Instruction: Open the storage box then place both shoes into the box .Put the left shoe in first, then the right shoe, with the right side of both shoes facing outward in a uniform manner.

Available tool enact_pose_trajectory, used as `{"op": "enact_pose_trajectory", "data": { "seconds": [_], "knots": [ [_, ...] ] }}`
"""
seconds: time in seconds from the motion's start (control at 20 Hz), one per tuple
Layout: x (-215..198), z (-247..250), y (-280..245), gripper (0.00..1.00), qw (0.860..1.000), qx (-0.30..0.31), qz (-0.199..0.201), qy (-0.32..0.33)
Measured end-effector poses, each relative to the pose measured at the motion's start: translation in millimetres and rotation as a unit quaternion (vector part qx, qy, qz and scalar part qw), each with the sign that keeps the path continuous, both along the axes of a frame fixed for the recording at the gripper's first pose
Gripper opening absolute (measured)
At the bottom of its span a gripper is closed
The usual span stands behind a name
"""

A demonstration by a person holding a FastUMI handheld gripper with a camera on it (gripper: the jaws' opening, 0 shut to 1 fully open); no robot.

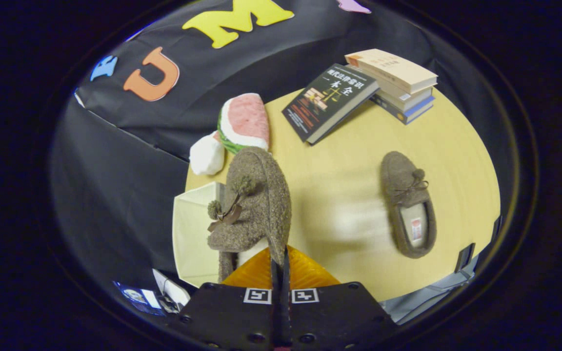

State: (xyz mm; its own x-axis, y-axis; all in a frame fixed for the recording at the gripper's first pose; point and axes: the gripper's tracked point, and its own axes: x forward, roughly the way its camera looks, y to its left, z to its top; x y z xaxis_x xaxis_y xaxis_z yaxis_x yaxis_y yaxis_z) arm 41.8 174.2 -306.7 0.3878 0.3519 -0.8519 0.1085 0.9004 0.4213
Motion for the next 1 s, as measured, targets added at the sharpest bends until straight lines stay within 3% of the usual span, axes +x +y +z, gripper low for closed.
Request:
{"op": "enact_pose_trajectory", "data": {
  "seconds": [0.4, 0.65, 1.0],
  "knots": [
    [1.8, 8.8, 116.9, 0.0, 0.998, -0.001, 0.055, -0.005],
    [4.5, -32.9, 175.9, 0.01, 0.997, -0.044, 0.067, 0.022],
    [8.0, -100.6, 227.4, 0.01, 0.992, -0.1, 0.048, 0.066]
  ]
}}
